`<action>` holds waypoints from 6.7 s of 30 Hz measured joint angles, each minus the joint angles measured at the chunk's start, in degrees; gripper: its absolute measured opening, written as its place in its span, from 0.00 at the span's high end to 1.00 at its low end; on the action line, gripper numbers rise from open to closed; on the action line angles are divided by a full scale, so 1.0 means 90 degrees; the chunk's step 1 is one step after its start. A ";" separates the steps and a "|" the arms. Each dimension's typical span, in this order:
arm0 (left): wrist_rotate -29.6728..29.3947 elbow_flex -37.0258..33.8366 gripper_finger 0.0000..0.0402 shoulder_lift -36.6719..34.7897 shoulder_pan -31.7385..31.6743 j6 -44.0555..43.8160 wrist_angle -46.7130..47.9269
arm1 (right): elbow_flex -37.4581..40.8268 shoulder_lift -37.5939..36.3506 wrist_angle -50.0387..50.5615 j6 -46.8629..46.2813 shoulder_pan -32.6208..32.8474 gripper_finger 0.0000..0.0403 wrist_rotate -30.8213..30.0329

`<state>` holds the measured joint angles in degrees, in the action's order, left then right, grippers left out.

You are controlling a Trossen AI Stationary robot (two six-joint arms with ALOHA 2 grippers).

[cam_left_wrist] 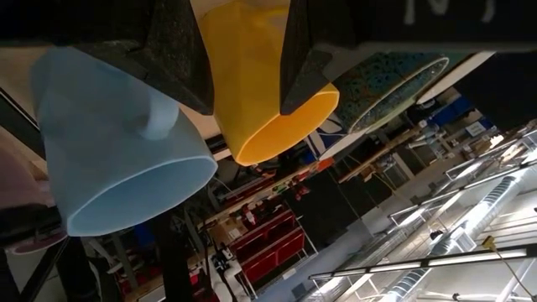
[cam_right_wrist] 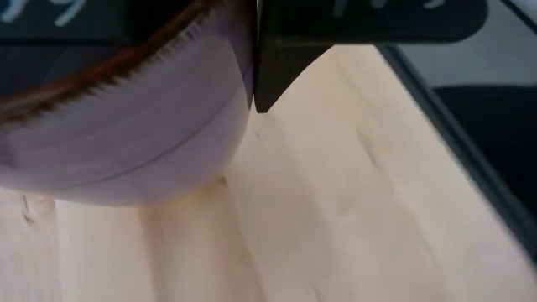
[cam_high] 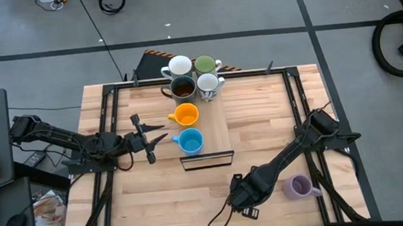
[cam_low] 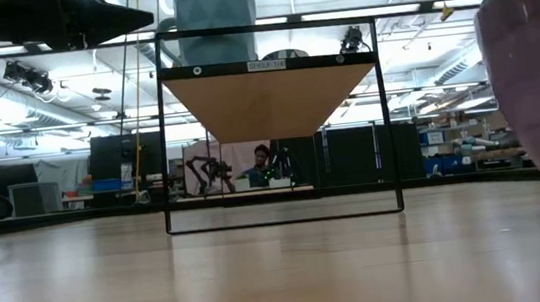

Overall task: Place coffee mugs
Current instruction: Put the light violet and white mug on the shelf aligned with the yellow mug, then put the light violet mug on the shelf aligned with the light blue mug

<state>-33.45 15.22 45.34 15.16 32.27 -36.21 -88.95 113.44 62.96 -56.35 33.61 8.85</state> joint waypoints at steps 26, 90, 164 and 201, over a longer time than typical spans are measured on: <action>0.0005 0.0003 0.64 0.0000 0.0006 -0.0753 0.0211 | -0.0005 -0.1597 0.2638 0.3120 -0.1692 0.90 -0.1498; -0.2045 0.0007 0.64 -0.0012 0.1591 -0.1506 0.0381 | -0.3453 0.0107 0.1909 0.7521 -0.4306 0.81 -0.1187; -0.2042 0.0002 0.64 -0.0010 0.1591 -0.1460 0.0436 | -0.3450 -0.0072 0.0950 0.8647 -0.3492 0.44 -0.3910; -0.2045 0.0000 0.64 -0.0010 0.1586 -0.1222 0.0514 | -0.0799 -0.1503 0.2806 -0.0231 -0.0121 0.44 -0.0858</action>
<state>-51.86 15.22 45.25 29.43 21.28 -31.58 -96.13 99.91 88.22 -58.42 32.52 1.13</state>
